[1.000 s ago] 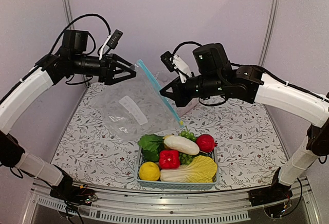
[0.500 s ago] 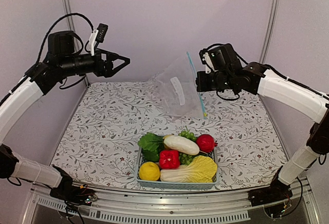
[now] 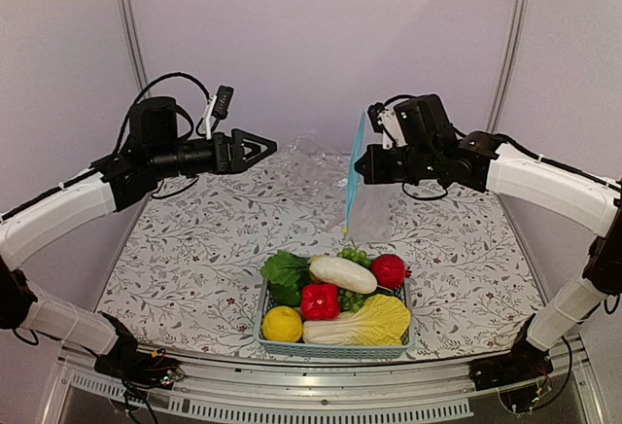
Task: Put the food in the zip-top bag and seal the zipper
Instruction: Pass from the right arm to the left
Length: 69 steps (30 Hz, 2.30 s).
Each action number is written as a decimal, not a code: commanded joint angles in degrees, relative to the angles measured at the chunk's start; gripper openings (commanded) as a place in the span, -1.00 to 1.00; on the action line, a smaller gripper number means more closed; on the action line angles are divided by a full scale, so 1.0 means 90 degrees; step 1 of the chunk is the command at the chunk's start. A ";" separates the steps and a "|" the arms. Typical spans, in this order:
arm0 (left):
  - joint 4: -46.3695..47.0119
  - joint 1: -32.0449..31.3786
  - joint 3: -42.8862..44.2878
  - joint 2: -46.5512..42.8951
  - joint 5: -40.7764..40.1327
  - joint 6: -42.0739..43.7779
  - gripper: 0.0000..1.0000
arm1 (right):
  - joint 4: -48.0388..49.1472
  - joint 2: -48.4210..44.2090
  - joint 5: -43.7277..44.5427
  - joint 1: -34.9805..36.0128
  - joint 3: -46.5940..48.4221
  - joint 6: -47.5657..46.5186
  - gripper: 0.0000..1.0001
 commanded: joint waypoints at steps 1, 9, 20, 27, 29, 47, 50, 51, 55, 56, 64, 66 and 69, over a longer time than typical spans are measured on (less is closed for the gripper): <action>0.1237 -0.0332 -0.0305 0.0395 0.0155 -0.0860 0.86 | 0.0675 0.0107 -0.0783 0.0038 -0.0198 0.0198 -1.00; 0.1720 -0.0789 -0.0060 0.1419 0.0356 -0.1289 0.59 | 0.0890 0.0146 -0.1006 0.0225 -0.0227 0.0042 -1.00; 0.1746 -0.1081 0.0326 0.2107 0.0382 -0.1288 0.45 | 0.0994 0.0197 -0.1084 0.0265 -0.0255 0.0048 -1.00; 0.1466 -0.1118 0.0648 0.2499 0.0363 -0.1158 0.25 | 0.0993 0.0217 -0.1131 0.0271 -0.0256 0.0014 -1.00; 0.1441 -0.1145 0.0735 0.2603 0.0379 -0.1128 0.18 | 0.0990 0.0221 -0.1136 0.0272 -0.0256 0.0008 -1.00; 0.1099 -0.1287 0.1090 0.2950 0.0317 -0.0955 -0.53 | 0.0975 0.0207 -0.1058 0.0271 -0.0315 -0.0036 -1.00; 0.1012 -0.1297 0.1156 0.2985 0.0259 -0.0916 -0.60 | 0.0957 0.0198 -0.1044 0.0277 -0.0329 -0.0048 -1.00; 0.0956 -0.1297 0.1197 0.2994 0.0224 -0.0895 -0.65 | 0.0962 0.0198 -0.1039 0.0270 -0.0334 -0.0055 -1.00; 0.0775 -0.1316 0.1272 0.2997 0.0034 -0.0816 -0.83 | 0.0934 0.0178 -0.0977 0.0271 -0.0353 -0.0057 -1.00; 0.0720 -0.1316 0.1285 0.2982 -0.0014 -0.0778 -0.85 | 0.0936 0.0173 -0.0957 0.0274 -0.0354 -0.0060 -1.00; 0.0197 -0.1326 0.1396 0.2852 -0.0525 -0.0606 -1.00 | 0.0752 0.0132 -0.0632 0.0279 -0.0364 -0.0070 -1.00; -0.0119 -0.1326 0.1439 0.2770 -0.0851 -0.0492 -1.00 | 0.0623 0.0098 -0.0323 0.0281 -0.0355 -0.0043 -1.00; -0.0632 -0.1334 0.1504 0.2623 -0.1499 -0.0318 -1.00 | 0.0432 0.0053 0.0054 0.0282 -0.0344 -0.0035 -1.00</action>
